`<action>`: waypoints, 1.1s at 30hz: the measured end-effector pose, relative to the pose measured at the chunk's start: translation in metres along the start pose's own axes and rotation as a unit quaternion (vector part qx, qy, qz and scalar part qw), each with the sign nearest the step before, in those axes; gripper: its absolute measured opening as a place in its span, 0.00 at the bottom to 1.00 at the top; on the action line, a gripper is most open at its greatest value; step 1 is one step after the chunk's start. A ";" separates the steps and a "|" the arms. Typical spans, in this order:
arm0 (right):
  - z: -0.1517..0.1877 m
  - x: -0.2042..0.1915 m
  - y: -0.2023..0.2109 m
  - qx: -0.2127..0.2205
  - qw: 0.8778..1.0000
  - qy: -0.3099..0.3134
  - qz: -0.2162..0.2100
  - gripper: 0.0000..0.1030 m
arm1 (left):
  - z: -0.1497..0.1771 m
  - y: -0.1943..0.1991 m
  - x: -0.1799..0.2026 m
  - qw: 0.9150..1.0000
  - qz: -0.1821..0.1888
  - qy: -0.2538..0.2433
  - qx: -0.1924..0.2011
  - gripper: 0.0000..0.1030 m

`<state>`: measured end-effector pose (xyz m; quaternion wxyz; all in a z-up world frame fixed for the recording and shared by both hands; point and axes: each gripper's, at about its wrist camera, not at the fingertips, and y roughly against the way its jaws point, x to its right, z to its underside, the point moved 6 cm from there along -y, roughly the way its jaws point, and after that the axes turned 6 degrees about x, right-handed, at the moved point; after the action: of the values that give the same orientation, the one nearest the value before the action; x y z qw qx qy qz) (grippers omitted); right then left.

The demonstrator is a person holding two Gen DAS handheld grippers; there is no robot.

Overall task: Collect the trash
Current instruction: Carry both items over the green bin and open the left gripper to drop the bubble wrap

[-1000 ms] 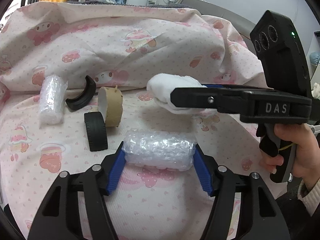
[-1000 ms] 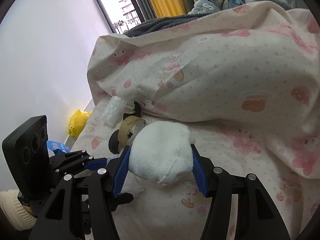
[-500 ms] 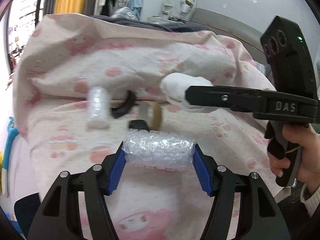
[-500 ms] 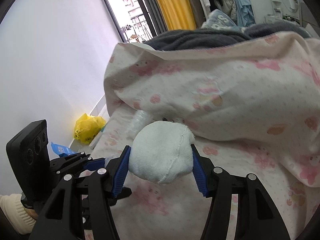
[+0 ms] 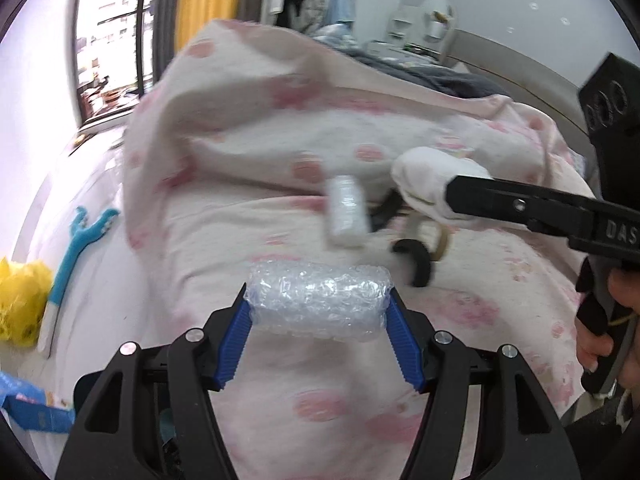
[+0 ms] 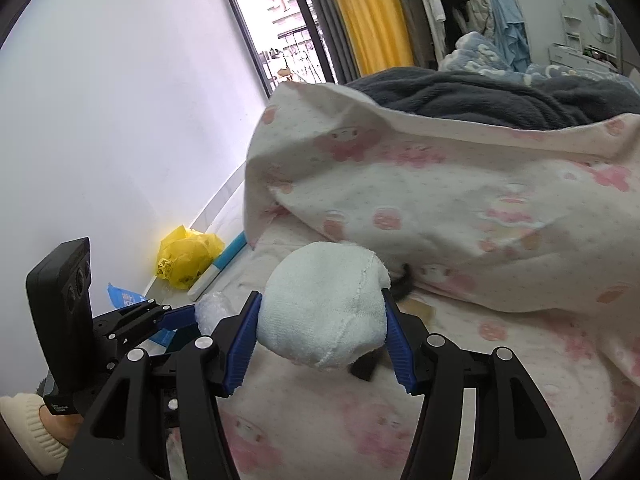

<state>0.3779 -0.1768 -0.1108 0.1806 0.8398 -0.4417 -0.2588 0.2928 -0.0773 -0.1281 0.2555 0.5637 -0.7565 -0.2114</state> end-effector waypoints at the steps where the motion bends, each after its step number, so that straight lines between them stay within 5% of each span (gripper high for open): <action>1: 0.000 -0.005 -0.002 0.000 1.000 0.002 -0.002 0.57 | 0.001 0.001 -0.005 1.000 -0.004 0.004 -0.001 0.64; 17: 0.000 -0.094 -0.052 -0.016 0.998 0.045 -0.032 0.57 | 0.039 0.019 -0.107 0.994 -0.079 0.051 -0.056 0.64; 33: 0.008 -0.173 -0.090 -0.034 0.994 0.072 -0.075 0.57 | 0.103 0.022 -0.177 0.979 -0.110 0.098 -0.141 0.64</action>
<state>0.3489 0.0159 -0.1177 0.2204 0.8804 -0.3545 -0.2251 0.2534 0.1023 -0.2210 0.3807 0.6197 -0.6240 -0.2858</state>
